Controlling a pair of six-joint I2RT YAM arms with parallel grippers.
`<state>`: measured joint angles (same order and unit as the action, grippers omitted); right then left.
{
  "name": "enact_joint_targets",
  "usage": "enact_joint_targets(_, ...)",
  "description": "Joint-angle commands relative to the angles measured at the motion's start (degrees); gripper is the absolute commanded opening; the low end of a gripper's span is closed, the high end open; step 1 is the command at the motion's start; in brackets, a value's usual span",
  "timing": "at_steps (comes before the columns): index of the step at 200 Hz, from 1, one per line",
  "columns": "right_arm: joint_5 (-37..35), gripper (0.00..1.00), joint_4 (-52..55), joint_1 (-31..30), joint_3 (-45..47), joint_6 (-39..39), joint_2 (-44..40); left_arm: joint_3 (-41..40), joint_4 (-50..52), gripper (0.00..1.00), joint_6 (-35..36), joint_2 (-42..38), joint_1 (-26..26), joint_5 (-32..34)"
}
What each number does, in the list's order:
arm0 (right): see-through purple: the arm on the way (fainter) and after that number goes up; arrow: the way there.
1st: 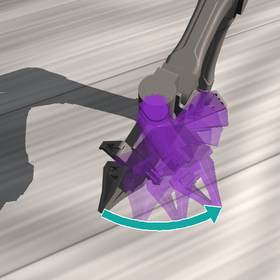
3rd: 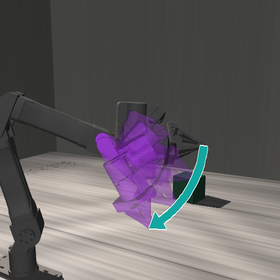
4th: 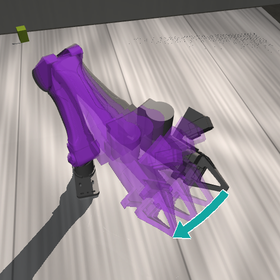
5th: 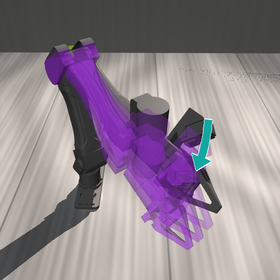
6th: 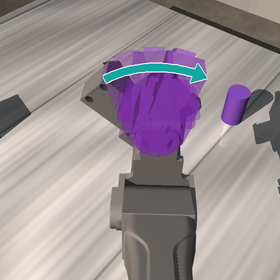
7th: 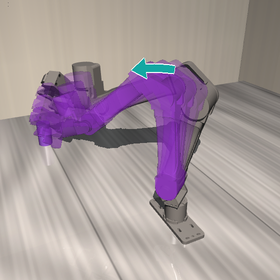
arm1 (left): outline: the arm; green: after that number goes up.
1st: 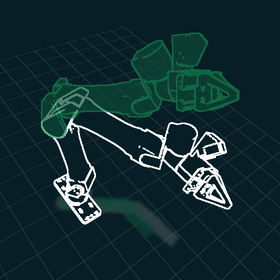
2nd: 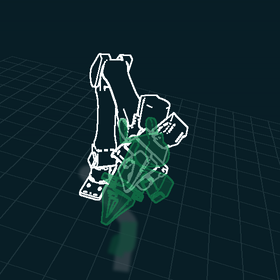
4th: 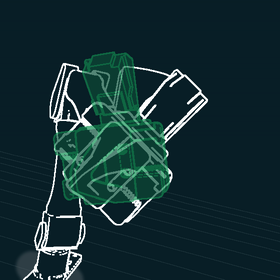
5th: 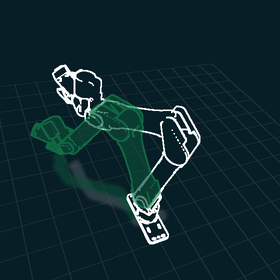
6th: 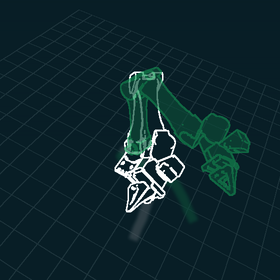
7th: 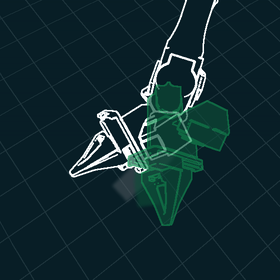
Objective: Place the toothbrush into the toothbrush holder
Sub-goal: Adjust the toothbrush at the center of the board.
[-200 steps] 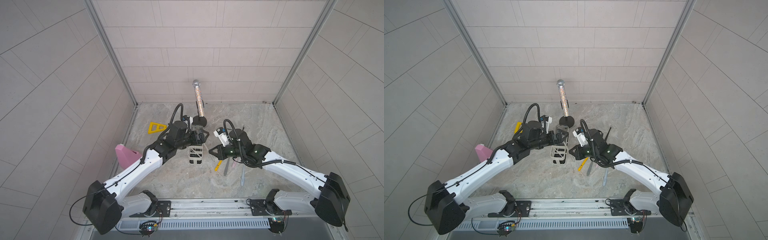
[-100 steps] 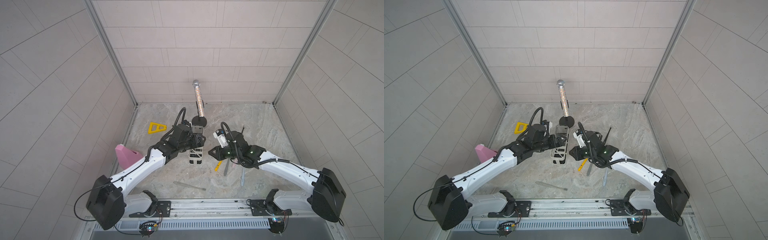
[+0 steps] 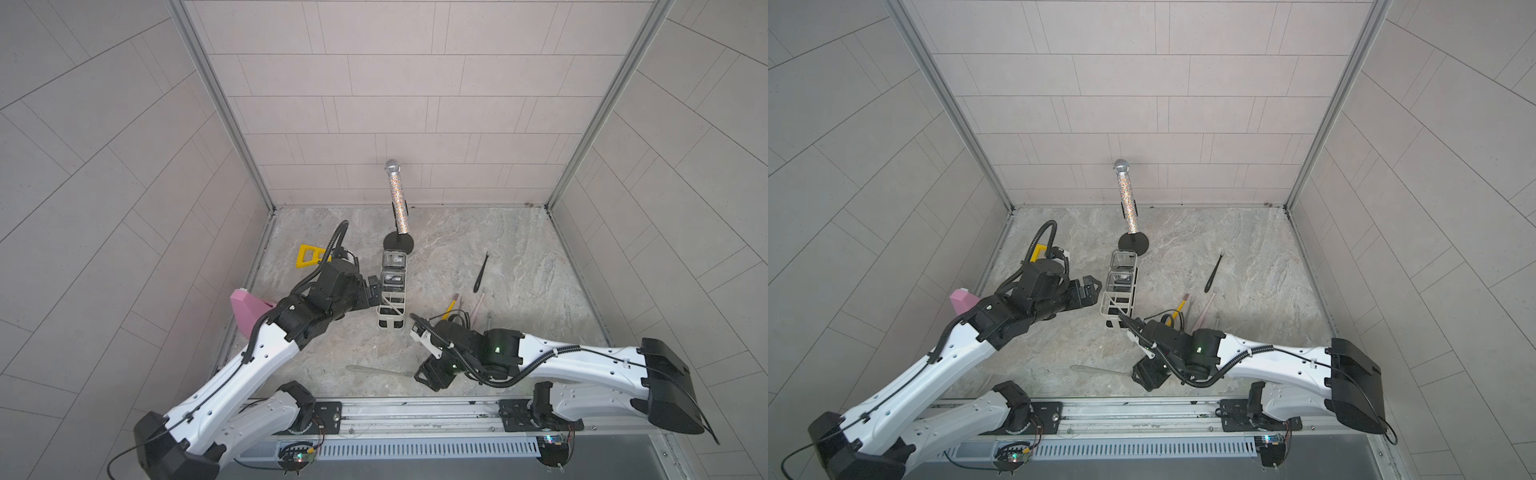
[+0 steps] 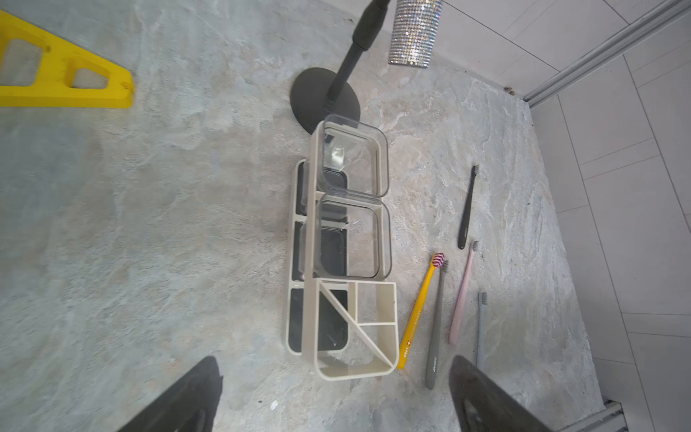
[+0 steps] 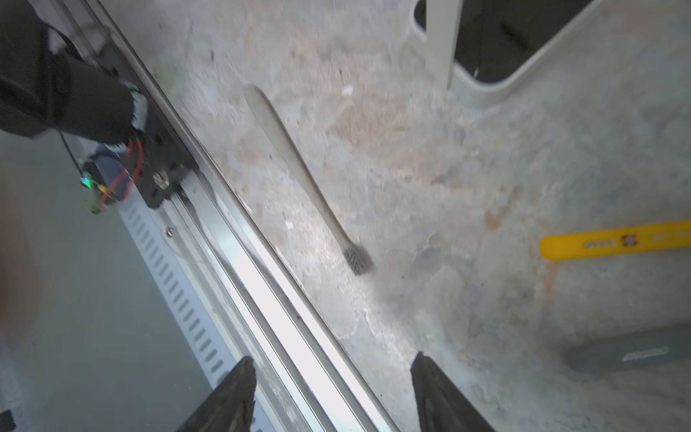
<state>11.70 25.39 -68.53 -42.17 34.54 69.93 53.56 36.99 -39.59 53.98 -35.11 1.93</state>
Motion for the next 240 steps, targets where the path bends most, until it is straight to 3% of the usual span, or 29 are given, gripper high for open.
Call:
enact_joint_targets(1,-6.46,0.69,0.98,-2.62,0.74,3.32,3.24,-2.91,7.57,0.99,-0.98,-2.05,0.4,1.48)
enact_joint_targets(37,-8.52,0.68,-0.78,-5.32,-0.21,3.08,10.56,-10.12,7.04,0.99,-4.02,-3.92,0.4,-4.21)
enact_joint_targets(74,-12.99,0.7,-1.7,-6.0,-2.88,3.61,17.56,-10.75,10.2,0.99,-4.02,-6.91,0.4,-0.64)
enact_joint_targets(110,-18.26,0.57,-4.09,-5.96,-5.94,5.7,24.3,-10.64,17.67,0.99,-3.58,-11.52,0.4,4.51)
enact_joint_targets(149,-26.53,0.51,-1.8,-4.67,-12.81,5.89,31.55,-12.03,18.82,0.98,-4.8,-11.03,-0.91,1.8)
enact_joint_targets(199,-28.4,0.62,-1.85,-1.01,-11.23,4.53,26.45,-15.43,14.02,0.98,-4.16,-7.63,-4.45,1.03)
enact_joint_targets(240,-25.86,0.64,-3.3,0.84,-6.97,4.74,19.39,-17.04,7.79,0.99,-5.48,-1.68,-16.46,5.82)
